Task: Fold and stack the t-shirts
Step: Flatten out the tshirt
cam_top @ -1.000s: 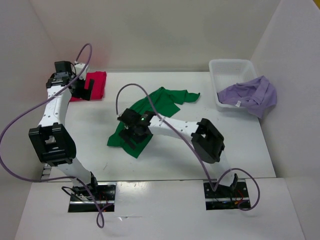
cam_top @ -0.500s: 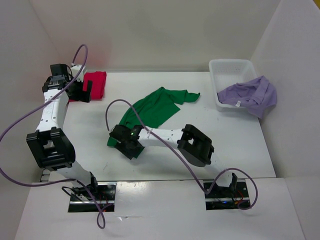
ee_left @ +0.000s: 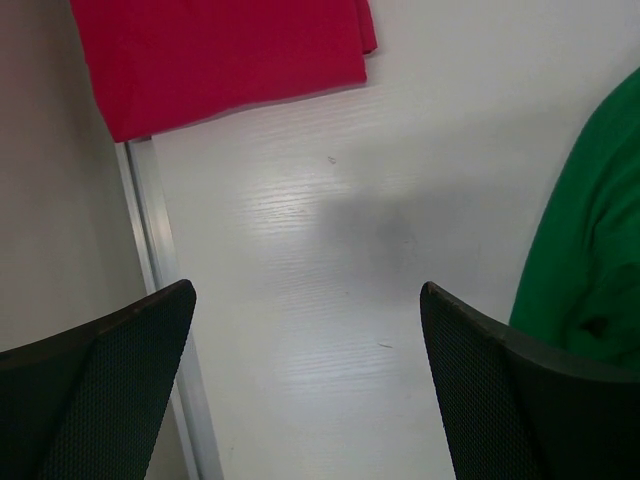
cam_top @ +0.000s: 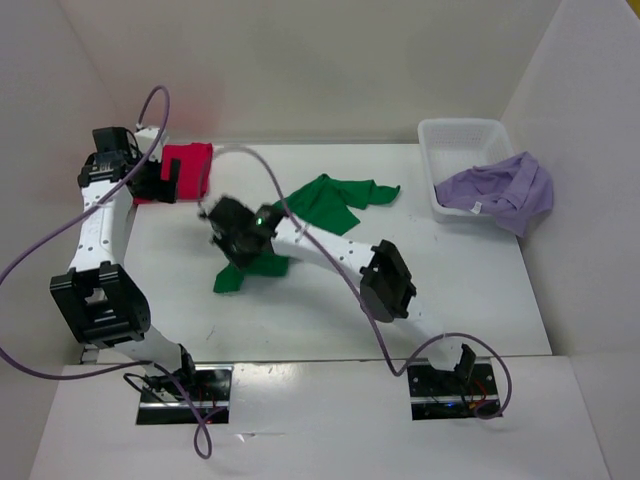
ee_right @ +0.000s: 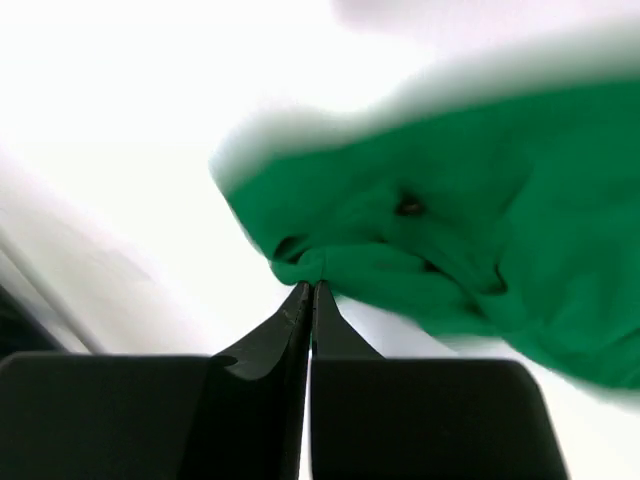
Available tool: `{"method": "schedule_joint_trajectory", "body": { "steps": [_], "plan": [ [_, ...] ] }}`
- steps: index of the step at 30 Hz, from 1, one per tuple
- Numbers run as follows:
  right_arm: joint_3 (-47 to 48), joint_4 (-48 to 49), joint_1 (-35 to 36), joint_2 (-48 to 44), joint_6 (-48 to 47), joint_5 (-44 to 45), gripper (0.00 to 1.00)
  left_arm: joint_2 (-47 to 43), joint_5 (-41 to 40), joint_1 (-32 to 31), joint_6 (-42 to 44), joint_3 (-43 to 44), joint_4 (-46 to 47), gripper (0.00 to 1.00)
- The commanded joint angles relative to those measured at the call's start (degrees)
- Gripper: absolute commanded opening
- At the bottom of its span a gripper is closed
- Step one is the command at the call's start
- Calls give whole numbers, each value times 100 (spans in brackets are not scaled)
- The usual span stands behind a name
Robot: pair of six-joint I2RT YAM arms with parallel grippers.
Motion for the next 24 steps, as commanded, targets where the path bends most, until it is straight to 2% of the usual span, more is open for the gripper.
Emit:
{"method": "schedule_joint_trajectory", "body": {
  "steps": [1,3,5,6,8,9,11,16,18,20,22,23,24],
  "plan": [
    [3422,-200,-118,-301,-152,-571,0,-230,334,288,-201,266,73,99],
    [4043,194,-222,-738,40,-825,0,-230,484,472,-254,328,11,99],
    [4789,124,-223,-957,41,-363,0,-230,546,526,-307,389,11,99],
    [4793,64,-354,-1090,-37,162,0,-230,546,604,-307,390,11,99],
    [4478,-156,-608,-1492,-38,622,0,-230,546,605,-307,460,11,99],
    [4250,-218,-1001,-1634,23,937,0,-230,607,605,-307,547,-41,99],
    [3637,-428,-1512,-1872,365,940,0,-168,669,605,-307,697,-41,99],
    [2520,-938,-3365,-2277,1147,477,0,113,967,605,-61,1101,-348,99],
    [2132,-1062,-3685,-2277,1280,273,0,314,1161,491,150,1382,-612,99],
    [1245,-966,-3765,-2277,1280,325,0,455,1214,184,429,1445,-814,99],
    [86,-554,-3817,-2452,1280,326,0,456,1214,-132,685,1410,-884,99],
    [-344,-344,-3818,-2558,1280,238,0,395,1092,-516,973,1314,-885,99],
    [-1201,163,-3879,-2820,1350,98,0,342,987,-746,1142,1008,-885,99]
  ]
}}
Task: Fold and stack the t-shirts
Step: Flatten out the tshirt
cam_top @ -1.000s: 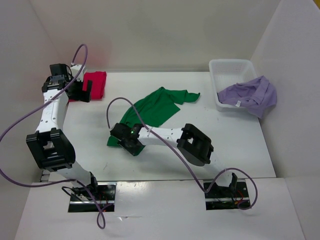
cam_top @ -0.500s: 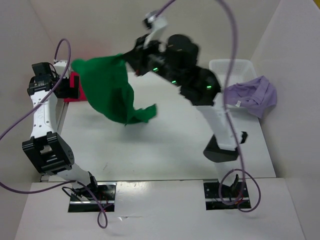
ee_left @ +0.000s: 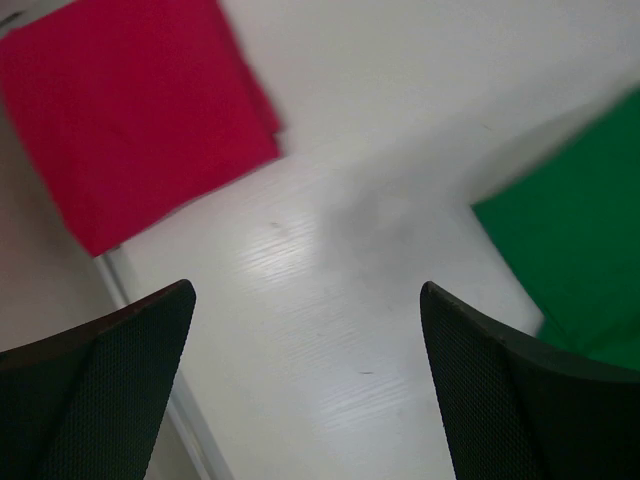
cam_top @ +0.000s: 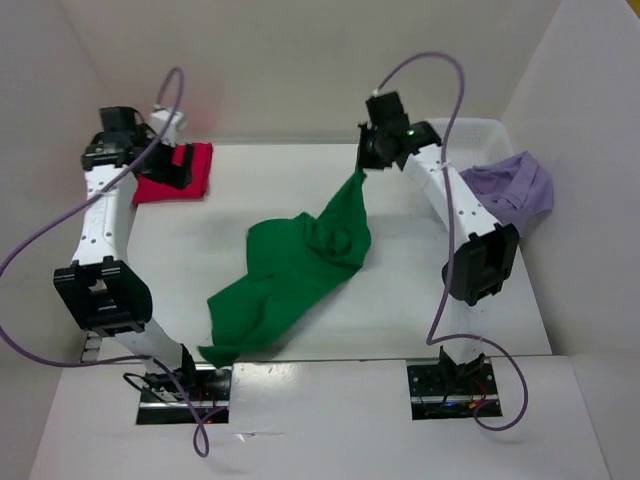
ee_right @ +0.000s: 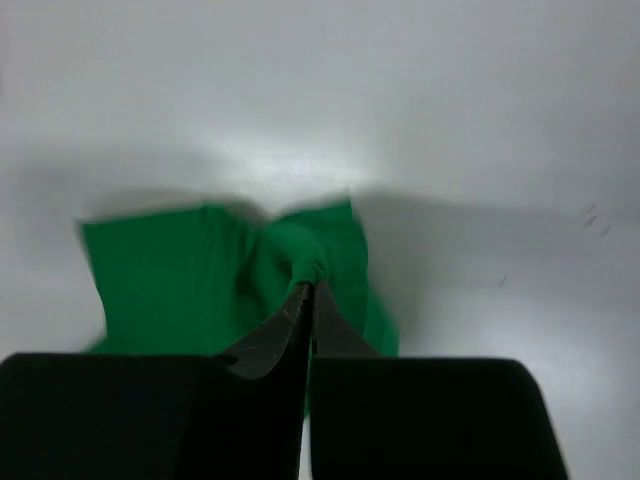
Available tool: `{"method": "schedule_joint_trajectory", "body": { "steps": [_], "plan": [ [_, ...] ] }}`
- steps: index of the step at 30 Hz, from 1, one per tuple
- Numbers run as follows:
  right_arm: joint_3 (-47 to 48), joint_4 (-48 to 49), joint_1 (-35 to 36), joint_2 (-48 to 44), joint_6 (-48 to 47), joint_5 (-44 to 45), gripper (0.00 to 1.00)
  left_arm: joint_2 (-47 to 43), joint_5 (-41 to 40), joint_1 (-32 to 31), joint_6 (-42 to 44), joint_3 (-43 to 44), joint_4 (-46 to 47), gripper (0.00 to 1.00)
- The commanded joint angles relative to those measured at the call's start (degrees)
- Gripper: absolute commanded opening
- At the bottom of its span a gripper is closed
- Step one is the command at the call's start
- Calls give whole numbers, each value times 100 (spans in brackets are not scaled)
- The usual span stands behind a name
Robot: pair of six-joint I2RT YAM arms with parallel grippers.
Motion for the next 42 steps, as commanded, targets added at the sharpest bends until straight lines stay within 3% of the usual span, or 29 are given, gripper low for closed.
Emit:
{"method": "schedule_joint_trajectory", "body": {
  "steps": [1,6,12,15,19,21,25,32,36,39,40,42],
  "plan": [
    [-1453,720,-128,-583,292,-649,0,-167,16,-1103,843,-443,-352,99],
    [-3299,1495,-472,-1235,741,-1294,0,-634,-995,-2293,2197,-2224,-668,99],
    [-3707,1496,-472,-1358,741,-1189,0,-785,-1232,-3022,2235,-3160,-371,99],
    [-3707,1496,-472,-1358,741,-1189,0,-101,-1875,-3085,1602,-3267,543,99],
    [-3550,1374,-533,-1306,636,-961,0,754,-1025,-2655,890,-2443,307,99],
    [-3243,1189,-586,-1166,496,-733,0,606,-707,-2602,836,-2440,315,99],
    [-2389,863,-586,-1138,407,-478,0,316,-1013,-2602,1099,-3027,386,99],
    [-2669,705,-586,-1534,355,-257,0,-159,-487,-2768,1591,-3617,-237,99],
    [-3073,959,-586,-1648,355,-371,0,-274,-1574,-3137,1645,-4214,174,99],
    [-3144,1021,-586,-1701,407,-512,0,15,-1778,-3199,1777,-4487,456,99],
    [-3144,1021,-586,-1701,407,-512,0,234,-1778,-3199,1777,-4540,517,92],
    [-3267,1021,-586,-1832,407,-451,0,542,-1857,-3199,1716,-4445,588,47]
  ]
}}
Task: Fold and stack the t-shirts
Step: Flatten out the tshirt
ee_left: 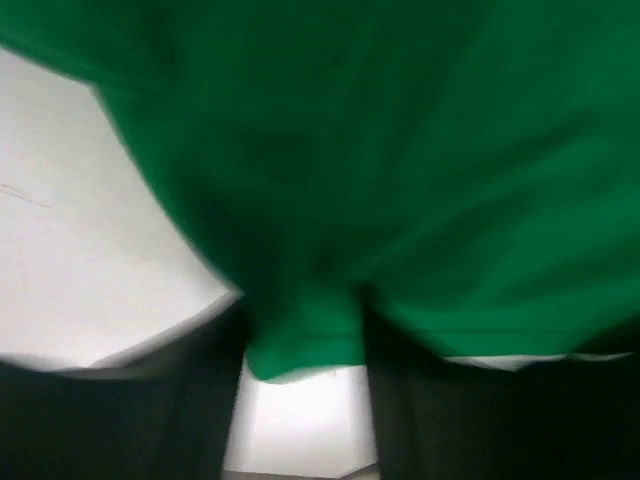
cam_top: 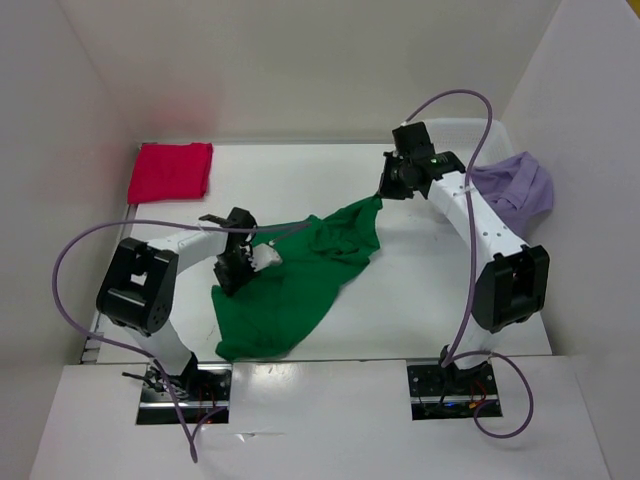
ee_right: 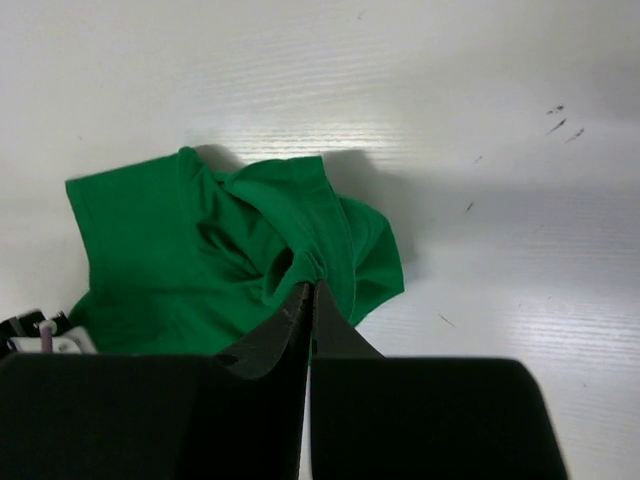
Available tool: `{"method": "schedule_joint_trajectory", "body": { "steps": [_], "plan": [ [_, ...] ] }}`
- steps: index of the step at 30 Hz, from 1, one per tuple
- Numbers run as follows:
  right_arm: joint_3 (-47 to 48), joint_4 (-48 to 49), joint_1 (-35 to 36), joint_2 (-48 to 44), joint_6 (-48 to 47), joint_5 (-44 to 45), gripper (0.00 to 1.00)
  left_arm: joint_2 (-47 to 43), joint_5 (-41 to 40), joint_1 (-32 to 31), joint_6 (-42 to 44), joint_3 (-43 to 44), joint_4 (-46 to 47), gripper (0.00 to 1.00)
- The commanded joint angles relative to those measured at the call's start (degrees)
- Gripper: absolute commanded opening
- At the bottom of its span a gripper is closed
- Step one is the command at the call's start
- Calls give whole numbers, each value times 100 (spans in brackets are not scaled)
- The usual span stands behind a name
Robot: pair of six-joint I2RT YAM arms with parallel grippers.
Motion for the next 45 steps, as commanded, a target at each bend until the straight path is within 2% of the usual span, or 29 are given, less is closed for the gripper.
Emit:
{"method": "schedule_joint_trajectory", "body": {
  "steps": [1,2,4,5,6,8,9,10,12,13,15,19,24,29,32,34,40,44,45],
  "plan": [
    [-85,167,-47,-428,-19,148,0,682,-362,90,76,38,529,8],
    [-146,167,-47,-515,-19,227,0,789,-789,238,-20,126,695,0],
    [-217,97,-99,-585,34,350,0,904,-1057,528,-127,565,1143,0],
    [-339,96,-273,-586,86,351,0,905,-1110,878,-284,828,1215,0],
    [-340,96,-336,-586,87,351,0,1061,-1110,1038,-381,1483,1215,0],
    [-550,96,-389,-586,87,351,0,1116,-866,1389,-592,2128,1146,0],
    [-612,157,-389,-586,87,351,0,1116,-707,1391,-593,2514,1032,11],
    [-665,158,-389,-586,87,351,0,1116,-575,1391,-445,2605,961,29],
    [-832,219,-389,-586,87,220,0,889,-495,1277,-103,2536,961,54],
    [-884,289,-389,-638,139,219,0,757,-556,1277,-31,2274,1030,71],
    [-1007,343,-389,-691,139,219,0,406,-617,1277,22,2027,1031,80],
    [-1008,343,-389,-691,87,341,0,193,-785,1803,-30,1657,969,81],
    [-955,176,-442,-752,-27,509,0,482,-592,2585,-452,1674,750,81],
    [-1008,228,-442,-806,-28,456,0,807,-626,2639,-452,1419,820,81],
    [-1060,228,-442,-806,-80,456,0,974,-688,2762,-505,1366,820,77],
    [-1061,228,-442,-867,-80,456,0,1115,-627,2814,-505,1366,742,71],
    [-1061,228,-495,-867,-133,456,0,1431,-267,2955,-505,1305,355,0],
    [-632,-35,-617,-919,-291,456,0,827,338,3209,-557,1760,3,0],
    [-499,-149,-687,-1007,-343,369,0,373,523,3306,-610,2310,-224,0]
  ]
}}
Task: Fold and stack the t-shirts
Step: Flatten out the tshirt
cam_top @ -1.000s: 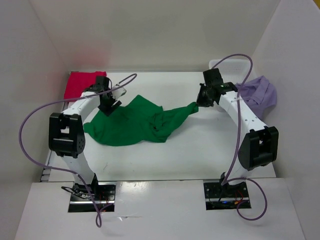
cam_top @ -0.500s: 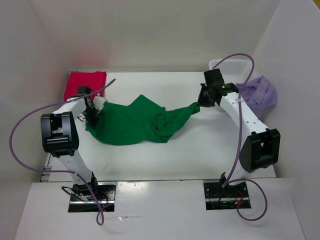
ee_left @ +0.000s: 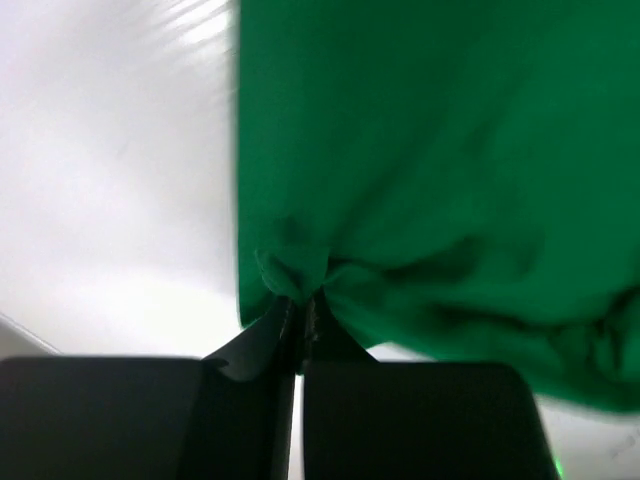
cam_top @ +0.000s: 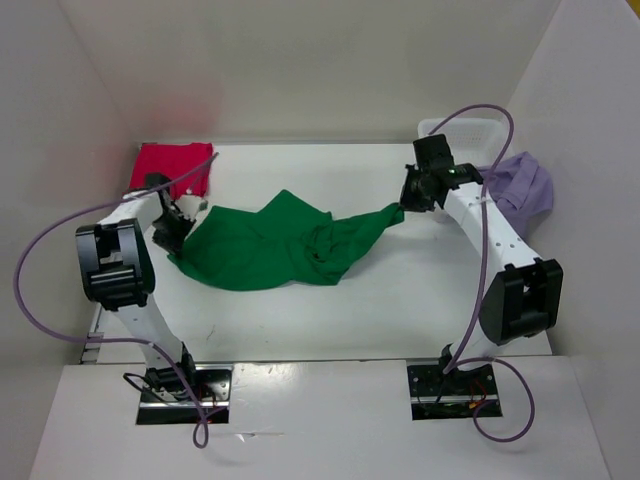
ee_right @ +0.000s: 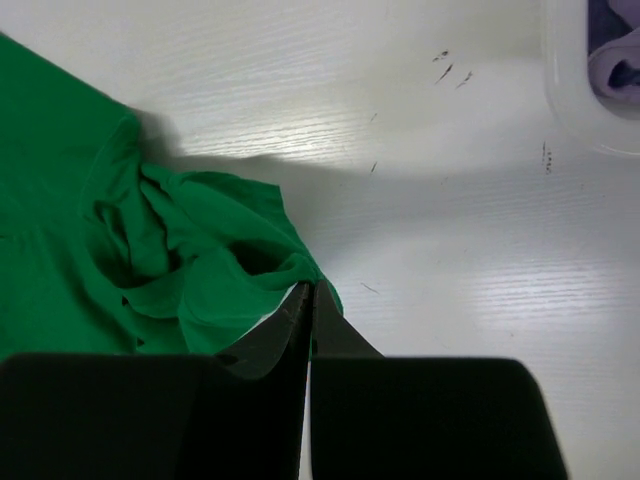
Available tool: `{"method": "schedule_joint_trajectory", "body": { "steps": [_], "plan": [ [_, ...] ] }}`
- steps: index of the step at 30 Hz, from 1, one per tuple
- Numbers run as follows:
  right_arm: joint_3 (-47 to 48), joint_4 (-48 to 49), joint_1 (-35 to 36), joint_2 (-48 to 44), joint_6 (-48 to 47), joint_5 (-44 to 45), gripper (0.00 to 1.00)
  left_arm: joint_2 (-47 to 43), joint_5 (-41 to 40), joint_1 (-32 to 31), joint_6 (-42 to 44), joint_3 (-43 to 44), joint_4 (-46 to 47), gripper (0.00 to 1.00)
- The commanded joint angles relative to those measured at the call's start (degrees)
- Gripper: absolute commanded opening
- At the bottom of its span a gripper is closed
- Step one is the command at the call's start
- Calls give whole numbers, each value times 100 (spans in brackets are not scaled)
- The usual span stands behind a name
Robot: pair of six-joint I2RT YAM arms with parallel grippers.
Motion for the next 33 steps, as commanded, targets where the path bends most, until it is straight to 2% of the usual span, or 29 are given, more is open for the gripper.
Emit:
{"method": "schedule_joint_trajectory", "body": {
  "steps": [1,2,3,5,6,11,16,20,22,25,27,31,32,33],
  "plan": [
    [712,-186,-383,-489,-200,-11,0,-905,869,569,-103,1055,-741,0],
    [827,-266,-507,-551,-269,-12,0,-1299,1480,720,-103,1450,-908,0],
    [924,-475,-648,-604,-270,-91,0,-1442,1739,843,1,2298,-1275,0],
    [1047,-713,-1000,-683,-506,-266,0,-1601,1987,976,116,3137,-1794,0],
    [1048,-932,-1053,-744,-568,-328,0,-1671,1988,976,169,3872,-1928,0],
    [521,-995,-1053,-1438,-858,-1775,0,-1733,2312,976,-85,5696,-2228,0],
    [459,-1066,-457,-2237,-1131,-2164,0,-1041,2629,976,-919,8118,-2281,0],
    [285,-979,-201,-2441,-1350,-3260,0,-530,2760,977,-1386,8512,-2017,0],
    [161,-917,-201,-2441,-1351,-3317,0,-145,2578,688,-1448,8110,-1894,0],
    [-24,-846,-201,-2038,-1281,-3027,0,777,1708,2,-1211,7852,-2129,0],
    [-24,-907,-288,-1441,-1149,-2904,0,1732,1383,-331,-1211,7975,-2455,0],
    [-86,-830,-789,-553,-1097,-3053,0,2932,698,-631,-1149,7817,-2404,1],
    [-86,-829,-859,-299,-1096,-3053,0,3090,643,-632,-1149,7817,-2404,18],
    [-86,-829,-921,-201,-1044,-3053,0,3257,573,-632,-1201,7756,-2325,44]
  ]
}}
